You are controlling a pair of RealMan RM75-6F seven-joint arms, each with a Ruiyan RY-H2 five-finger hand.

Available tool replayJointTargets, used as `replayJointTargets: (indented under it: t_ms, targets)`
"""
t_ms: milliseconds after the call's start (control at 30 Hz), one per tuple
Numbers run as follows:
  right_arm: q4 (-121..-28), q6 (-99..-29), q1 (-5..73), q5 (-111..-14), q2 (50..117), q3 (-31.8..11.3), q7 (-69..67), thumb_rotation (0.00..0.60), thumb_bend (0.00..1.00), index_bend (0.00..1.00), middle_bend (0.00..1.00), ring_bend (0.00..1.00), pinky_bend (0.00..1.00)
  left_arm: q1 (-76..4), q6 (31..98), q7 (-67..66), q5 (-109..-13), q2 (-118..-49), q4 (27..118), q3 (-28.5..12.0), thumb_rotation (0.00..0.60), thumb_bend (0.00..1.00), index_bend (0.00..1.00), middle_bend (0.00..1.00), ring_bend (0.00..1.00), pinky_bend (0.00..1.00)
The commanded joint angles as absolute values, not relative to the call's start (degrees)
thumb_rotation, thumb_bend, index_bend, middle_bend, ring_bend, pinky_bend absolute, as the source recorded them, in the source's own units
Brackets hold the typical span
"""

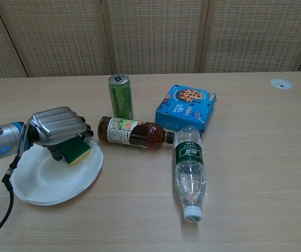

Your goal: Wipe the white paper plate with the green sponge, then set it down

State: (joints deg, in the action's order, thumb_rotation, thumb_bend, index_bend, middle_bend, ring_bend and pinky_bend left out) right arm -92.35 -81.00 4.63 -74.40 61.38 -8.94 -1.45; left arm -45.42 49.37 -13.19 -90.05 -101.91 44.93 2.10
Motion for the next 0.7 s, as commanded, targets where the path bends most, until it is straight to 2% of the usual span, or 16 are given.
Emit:
replayJointTargets:
  t_ms: [33,200,400,567,700]
  targets:
    - [-92.4,-81.2,4.6,-74.4,61.3,-9.0,-1.6,0.6,0.0,0.0,0.0,0.0,0.0,-45.1,51.5,-11.4,-90.3,-100.9,45.3,1.8,0.6,0.31,0.51,0.4,0.31,0.38]
    - [-92.5,-81.2,4.5,-74.5,61.2,-9.0,-1.7,0.6,0.0,0.0,0.0,0.0,0.0,-45.2,54.0,-9.4,-91.3,-98.0,47.4,1.7,0.6,0.31,0.51,0.4,0.31,0.38]
    - [-92.7,-81.2,4.6,-74.7,61.3,-8.9,-1.5,0.6,0.0,0.0,0.0,0.0,0.0,-45.3,54.0,-9.6,-91.9,-96.0,49.6,2.3,0.6,0.31,0.51,0.4,0.31,0.37]
    - [-92.8,-81.2,4.6,-74.7,61.3,-8.8,-1.4,0.6,0.0,0.0,0.0,0.0,0.0,-45.2,50.9,-11.6,-91.3,-96.2,49.7,3.4,0.6,0.31,0.51,0.4,0.31,0.37]
    - [-92.6,-81.1,4.6,-74.3,61.2,-9.0,-1.6,0.6,0.0,0.0,0.0,0.0,0.0,-45.0,46.5,-13.3,-89.4,-99.0,47.2,3.7,0.6,0.32,0.51,0.4,0.31,0.37]
